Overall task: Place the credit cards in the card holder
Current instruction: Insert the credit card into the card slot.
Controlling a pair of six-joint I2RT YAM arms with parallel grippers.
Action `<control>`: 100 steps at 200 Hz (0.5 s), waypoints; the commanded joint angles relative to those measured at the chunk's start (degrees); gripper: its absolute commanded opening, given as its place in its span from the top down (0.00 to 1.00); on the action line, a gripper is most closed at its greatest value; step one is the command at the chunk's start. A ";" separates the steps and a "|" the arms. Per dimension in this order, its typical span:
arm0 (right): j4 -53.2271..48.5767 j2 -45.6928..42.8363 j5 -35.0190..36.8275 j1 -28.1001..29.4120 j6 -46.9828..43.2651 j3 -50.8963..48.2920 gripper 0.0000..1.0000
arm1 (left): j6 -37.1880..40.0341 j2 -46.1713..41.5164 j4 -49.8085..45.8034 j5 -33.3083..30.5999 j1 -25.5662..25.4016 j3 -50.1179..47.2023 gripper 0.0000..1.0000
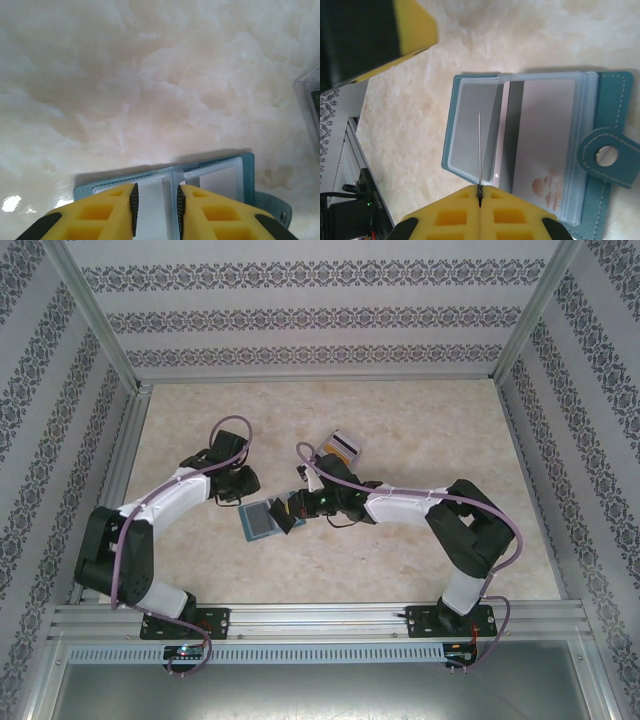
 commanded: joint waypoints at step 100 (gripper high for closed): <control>6.83 5.61 -2.33 -0.74 2.44 0.97 0.95 | -6.60 -4.21 2.55 2.83 0.44 -15.20 0.72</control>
